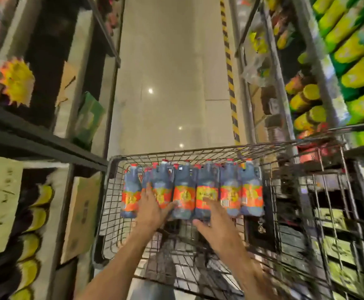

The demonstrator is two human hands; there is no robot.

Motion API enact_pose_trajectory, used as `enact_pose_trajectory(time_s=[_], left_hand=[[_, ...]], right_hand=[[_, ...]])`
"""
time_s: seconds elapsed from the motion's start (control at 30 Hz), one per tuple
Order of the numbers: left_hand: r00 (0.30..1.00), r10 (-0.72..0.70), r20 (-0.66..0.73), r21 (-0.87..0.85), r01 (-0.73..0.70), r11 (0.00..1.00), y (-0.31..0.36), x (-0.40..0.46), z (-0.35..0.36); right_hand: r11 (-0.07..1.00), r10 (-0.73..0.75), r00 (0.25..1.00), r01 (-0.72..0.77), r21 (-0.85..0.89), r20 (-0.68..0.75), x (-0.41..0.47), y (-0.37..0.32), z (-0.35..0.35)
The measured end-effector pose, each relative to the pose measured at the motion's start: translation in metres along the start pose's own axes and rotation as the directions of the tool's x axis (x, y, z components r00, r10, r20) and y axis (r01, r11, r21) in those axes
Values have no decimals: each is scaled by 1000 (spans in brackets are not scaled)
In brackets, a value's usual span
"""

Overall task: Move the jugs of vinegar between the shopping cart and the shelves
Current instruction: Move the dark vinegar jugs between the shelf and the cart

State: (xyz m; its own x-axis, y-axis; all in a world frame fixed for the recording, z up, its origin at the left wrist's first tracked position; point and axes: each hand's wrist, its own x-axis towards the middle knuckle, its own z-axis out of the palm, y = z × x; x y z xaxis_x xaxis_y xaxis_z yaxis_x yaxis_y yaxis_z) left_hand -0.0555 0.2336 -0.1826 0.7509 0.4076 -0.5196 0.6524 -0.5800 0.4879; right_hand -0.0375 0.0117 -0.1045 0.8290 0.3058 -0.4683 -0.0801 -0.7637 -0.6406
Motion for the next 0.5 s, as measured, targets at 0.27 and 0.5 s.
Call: enact_pose_trajectory(time_s=[0.27, 0.5], left_hand=[[998, -52, -37, -157, 46, 986, -19, 28, 18], [997, -61, 38, -304, 70, 950, -26, 16, -20]], right_hand=[[985, 170, 984, -168, 41, -55, 18, 7, 40], [954, 285, 956, -276, 113, -74, 66, -30, 69]])
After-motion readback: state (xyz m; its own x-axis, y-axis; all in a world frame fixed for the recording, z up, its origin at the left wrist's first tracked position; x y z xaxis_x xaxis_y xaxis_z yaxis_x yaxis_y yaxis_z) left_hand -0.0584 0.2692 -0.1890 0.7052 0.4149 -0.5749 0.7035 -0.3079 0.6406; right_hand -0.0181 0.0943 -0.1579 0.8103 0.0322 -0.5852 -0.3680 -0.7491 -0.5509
